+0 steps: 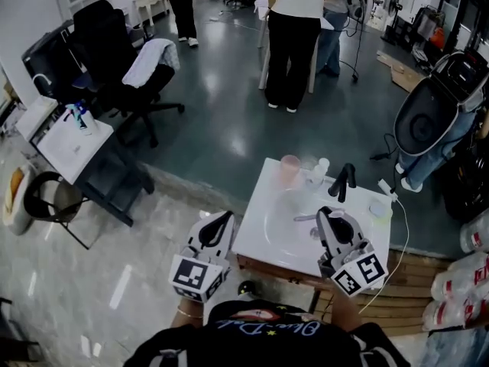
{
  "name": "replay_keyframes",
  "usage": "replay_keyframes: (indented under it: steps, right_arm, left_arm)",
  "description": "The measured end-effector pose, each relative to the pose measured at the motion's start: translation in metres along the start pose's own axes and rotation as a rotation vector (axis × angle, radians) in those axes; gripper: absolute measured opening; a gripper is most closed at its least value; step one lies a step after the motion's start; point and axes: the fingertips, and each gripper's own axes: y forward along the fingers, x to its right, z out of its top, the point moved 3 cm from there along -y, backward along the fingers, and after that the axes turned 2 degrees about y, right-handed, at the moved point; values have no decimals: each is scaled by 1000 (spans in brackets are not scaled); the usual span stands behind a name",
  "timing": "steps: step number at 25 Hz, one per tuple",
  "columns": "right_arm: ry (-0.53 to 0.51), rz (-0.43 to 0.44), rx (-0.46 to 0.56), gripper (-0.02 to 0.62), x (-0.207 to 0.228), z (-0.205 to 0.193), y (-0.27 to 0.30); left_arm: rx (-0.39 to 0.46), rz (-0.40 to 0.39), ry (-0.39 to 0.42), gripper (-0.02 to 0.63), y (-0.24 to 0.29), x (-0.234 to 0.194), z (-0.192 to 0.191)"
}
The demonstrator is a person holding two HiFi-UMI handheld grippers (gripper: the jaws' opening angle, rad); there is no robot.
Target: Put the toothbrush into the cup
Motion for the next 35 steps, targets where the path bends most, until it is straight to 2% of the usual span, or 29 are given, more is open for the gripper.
replay_keyframes:
  steps: [5, 18, 28, 35]
  right_arm:
    - [-7, -27, 4, 18, 4, -8, 28]
    - [-58, -105, -28, 18, 45, -23, 60]
    - [-90, -136, -49, 18, 104, -44, 114]
    - [-111, -124, -120, 18, 129, -80, 154]
  left_arm:
    - [5, -6, 26, -5, 10, -30, 2]
    - [-33, -22, -45, -5, 33, -43, -14]
    - [-43, 49, -31, -5, 62, -65, -5]
    - [-81, 98, -31, -5, 77, -73, -8]
